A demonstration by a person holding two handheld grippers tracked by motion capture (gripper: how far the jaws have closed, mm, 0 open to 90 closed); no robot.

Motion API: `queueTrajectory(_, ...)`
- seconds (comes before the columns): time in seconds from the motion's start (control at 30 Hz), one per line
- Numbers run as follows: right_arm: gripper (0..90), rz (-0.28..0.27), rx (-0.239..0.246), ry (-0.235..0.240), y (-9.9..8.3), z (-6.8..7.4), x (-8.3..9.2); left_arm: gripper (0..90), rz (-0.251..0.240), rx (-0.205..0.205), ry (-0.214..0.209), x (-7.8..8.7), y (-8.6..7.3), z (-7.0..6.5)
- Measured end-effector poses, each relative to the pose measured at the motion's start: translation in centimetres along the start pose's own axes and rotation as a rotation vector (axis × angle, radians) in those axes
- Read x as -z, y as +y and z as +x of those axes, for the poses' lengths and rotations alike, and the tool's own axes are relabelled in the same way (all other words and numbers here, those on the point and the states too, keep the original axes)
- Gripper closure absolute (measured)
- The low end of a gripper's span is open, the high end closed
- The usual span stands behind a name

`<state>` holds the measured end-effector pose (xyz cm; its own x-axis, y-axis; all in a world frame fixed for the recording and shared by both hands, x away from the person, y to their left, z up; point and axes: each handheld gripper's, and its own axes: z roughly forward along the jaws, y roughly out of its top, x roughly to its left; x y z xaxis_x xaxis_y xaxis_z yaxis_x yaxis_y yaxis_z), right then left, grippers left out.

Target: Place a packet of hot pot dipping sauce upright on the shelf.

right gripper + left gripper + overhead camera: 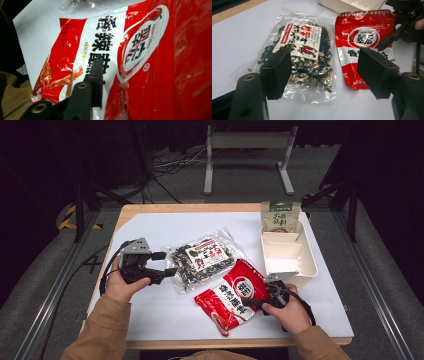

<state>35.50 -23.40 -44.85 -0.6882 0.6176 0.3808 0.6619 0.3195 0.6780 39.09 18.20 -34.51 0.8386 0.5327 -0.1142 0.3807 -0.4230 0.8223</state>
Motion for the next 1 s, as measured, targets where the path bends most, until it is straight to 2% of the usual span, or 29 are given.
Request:
queueTrajectory(0.03,69.7,0.000,0.000,0.000,0.0,0.0,0.0,28.6,0.000,0.000,0.000,0.0,0.0,0.0)
queueTrajectory(0.07,77.1,0.001,-0.004,-0.005,0.0,0.0,0.0,28.6,0.001,0.000,0.000,0.0,0.0,0.0)
queueTrajectory(0.1,80.8,0.009,-0.013,-0.007,0.0,0.1,0.1,28.6,0.000,0.000,0.000,0.0,0.0,0.0)
queueTrajectory(0.23,87.3,0.012,-0.029,-0.002,0.2,0.3,0.2,28.6,0.003,0.000,0.000,0.0,0.0,0.0)
queueTrajectory(0.57,89.6,0.007,-0.014,-0.019,0.4,0.6,0.2,28.6,0.000,0.003,0.001,0.1,0.0,0.0)
queueTrajectory(1.0,89.8,-0.050,0.011,-0.023,1.3,1.4,1.3,28.6,-0.006,0.006,0.007,0.2,-0.1,0.2)
